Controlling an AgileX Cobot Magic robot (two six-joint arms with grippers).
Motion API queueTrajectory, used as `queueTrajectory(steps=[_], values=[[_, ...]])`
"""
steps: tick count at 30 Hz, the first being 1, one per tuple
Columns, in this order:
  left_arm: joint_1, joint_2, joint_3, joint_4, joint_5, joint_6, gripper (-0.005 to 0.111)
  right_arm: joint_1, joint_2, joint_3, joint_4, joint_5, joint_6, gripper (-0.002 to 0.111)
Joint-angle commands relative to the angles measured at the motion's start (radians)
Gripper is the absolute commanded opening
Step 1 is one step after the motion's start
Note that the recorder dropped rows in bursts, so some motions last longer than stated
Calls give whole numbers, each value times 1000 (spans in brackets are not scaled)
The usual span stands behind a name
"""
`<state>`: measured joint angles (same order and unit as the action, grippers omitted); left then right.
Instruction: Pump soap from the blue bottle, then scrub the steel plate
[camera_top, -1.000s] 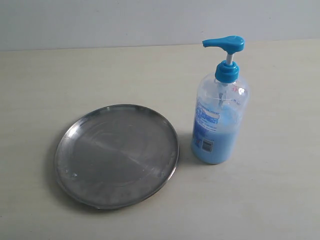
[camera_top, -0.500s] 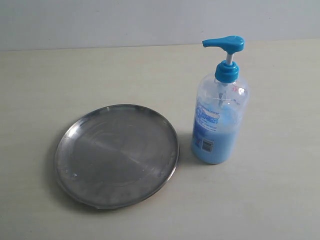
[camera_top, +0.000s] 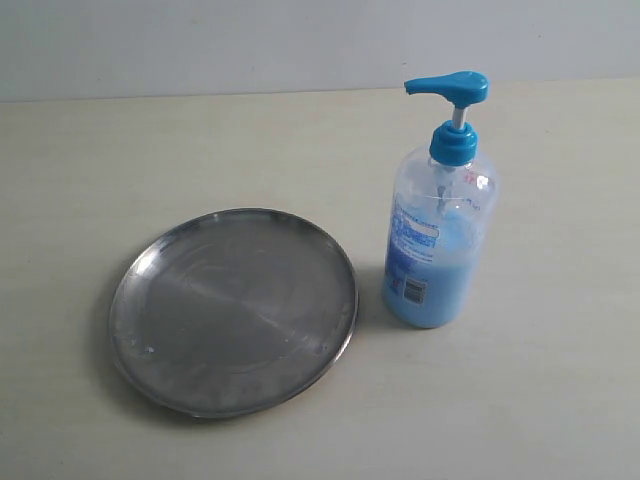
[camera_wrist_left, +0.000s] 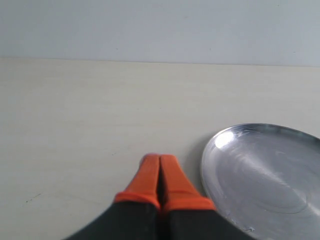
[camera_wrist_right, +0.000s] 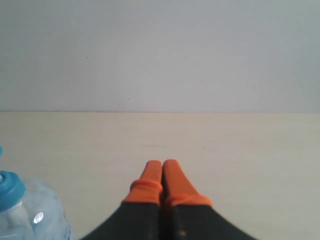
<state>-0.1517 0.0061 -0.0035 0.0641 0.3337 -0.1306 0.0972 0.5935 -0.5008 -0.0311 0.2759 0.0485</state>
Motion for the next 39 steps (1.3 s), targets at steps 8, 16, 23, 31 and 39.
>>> queueTrajectory(steps=[8, 16, 23, 31, 39], values=[[1, -6, 4, 4, -7, 1, 1, -4, 130, -7, 189, 19, -64, 0], [1, -6, 4, 4, -7, 1, 1, -4, 345, -7, 516, 62, -480, 0], [1, -6, 4, 4, -7, 1, 1, 43, 448, -7, 496, 92, -546, 0], [1, -6, 4, 4, -7, 1, 1, 219, 581, -7, 31, 93, -69, 0], [1, -6, 4, 4, -7, 1, 1, 321, 643, 54, -198, -47, 283, 0]])
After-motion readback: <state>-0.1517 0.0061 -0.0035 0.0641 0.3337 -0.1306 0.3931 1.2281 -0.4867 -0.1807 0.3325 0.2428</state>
